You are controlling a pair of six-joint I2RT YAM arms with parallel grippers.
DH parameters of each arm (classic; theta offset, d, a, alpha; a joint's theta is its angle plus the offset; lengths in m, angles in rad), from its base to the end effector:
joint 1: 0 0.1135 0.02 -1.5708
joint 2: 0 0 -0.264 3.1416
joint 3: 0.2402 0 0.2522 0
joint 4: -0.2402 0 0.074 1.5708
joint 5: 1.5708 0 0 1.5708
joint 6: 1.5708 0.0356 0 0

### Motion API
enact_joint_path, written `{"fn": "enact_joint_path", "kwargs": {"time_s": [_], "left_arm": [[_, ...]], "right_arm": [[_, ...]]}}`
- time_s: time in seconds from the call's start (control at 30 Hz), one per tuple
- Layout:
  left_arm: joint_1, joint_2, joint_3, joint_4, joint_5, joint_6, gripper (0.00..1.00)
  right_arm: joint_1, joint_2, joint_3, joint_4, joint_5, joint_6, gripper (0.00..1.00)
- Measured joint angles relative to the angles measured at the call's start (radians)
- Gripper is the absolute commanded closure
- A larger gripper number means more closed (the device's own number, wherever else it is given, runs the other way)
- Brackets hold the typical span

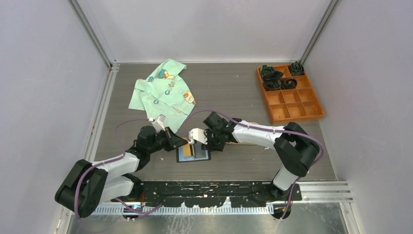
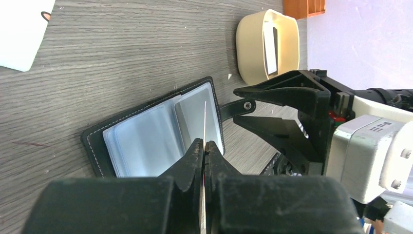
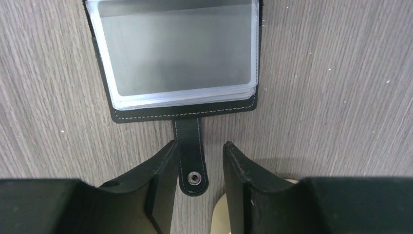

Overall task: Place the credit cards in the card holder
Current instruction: Insert the credit card into the card holder.

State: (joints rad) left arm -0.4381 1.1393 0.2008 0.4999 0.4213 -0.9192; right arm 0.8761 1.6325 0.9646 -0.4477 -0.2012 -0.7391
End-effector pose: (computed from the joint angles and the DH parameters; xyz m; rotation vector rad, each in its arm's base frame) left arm 0.1742 -0.0977 0.1459 -0.2331 2.2014 -1.2402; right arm 0.1953 0.2455 0.1746 -1.9834 1.8104 0.3129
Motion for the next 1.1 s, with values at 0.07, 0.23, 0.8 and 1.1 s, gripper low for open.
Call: {"fn": "enact_joint_path", "kwargs": {"time_s": [0.07,0.23,0.8,1.1], "left_arm": [[0.001,0.008,-0.008,0.025,-0.001,-0.014,1.00],[0.003,0.014,-0.033,0.059,-0.011,-0.041,1.00],[0.008,0.134,-0.061,0.220,-0.040,-0.112,1.00],[0.008,0.112,-0.061,0.206,-0.063,-0.108,1.00]], "right_arm": [[0.000,0.003,0.000,0.001,0.002,0.000,0.57],[0.005,0.011,0.000,0.003,0.008,0.000,0.58],[0.021,0.039,0.000,0.005,0.024,0.000,0.60],[0.021,0.039,0.000,0.004,0.024,0.001,0.61]]}}
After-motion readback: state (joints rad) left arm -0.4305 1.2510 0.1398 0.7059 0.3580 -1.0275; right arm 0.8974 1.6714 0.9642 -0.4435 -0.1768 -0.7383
